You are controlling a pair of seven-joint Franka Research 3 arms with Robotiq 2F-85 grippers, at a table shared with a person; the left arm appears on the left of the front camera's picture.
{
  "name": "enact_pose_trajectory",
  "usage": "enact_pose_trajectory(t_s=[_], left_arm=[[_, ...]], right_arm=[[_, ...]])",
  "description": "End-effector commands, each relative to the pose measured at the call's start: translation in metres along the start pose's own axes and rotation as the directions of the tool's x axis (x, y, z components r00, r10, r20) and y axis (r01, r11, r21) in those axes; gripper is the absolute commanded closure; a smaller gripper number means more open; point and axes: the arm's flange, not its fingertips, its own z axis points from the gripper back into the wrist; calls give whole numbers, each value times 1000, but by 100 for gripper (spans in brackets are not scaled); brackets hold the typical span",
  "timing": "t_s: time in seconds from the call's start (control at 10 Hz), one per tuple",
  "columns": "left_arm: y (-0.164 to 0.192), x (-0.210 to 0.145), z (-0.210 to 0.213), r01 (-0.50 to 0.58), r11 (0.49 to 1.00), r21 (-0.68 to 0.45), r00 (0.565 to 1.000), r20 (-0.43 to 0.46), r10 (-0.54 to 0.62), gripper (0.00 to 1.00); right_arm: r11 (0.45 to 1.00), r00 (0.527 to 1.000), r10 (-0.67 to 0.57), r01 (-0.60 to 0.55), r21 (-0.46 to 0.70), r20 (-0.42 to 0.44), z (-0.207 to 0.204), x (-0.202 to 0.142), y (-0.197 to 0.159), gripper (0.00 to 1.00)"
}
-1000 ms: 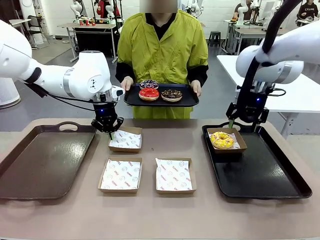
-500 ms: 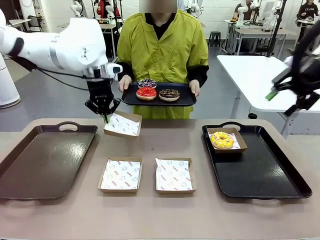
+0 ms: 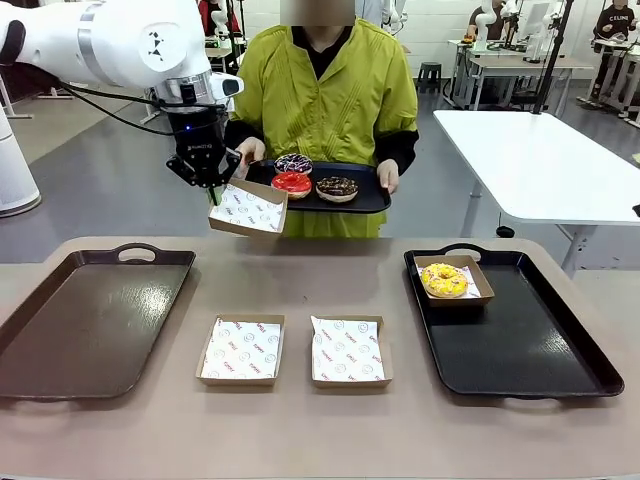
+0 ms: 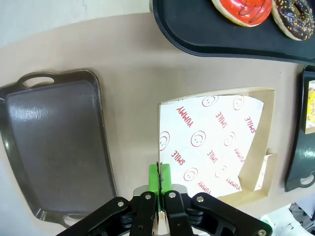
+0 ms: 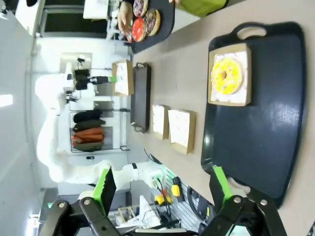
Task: Individually package the donuts and arrange them on the tray.
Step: Place the picked Paper togo box on the Handle tray while simultaneously picking up another Paper togo box from the table with the other hand.
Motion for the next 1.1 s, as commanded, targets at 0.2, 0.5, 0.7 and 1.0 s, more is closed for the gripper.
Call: enact_pose_trajectory(t_s=[0.2,0.5,0.7,1.0], left_arm=[[2,-2,-10,2,1000,3,1000,-15,-2,100],[2,-2,-10,2,1000,3,1000,-15,-2,100],[2,-2,-10,2,1000,3,1000,-15,-2,100],[2,-2,-10,2,1000,3,1000,-15,-2,100]], right_arm=[[992,999,12,-18,123,53,6,-26,-75,0],[989,994,16,-31,145,108,-1,-33,-101,0],[995,998,-22,16,98,54,6,-35,-96,0],[995,998,-22,16,98,54,6,-35,-96,0]])
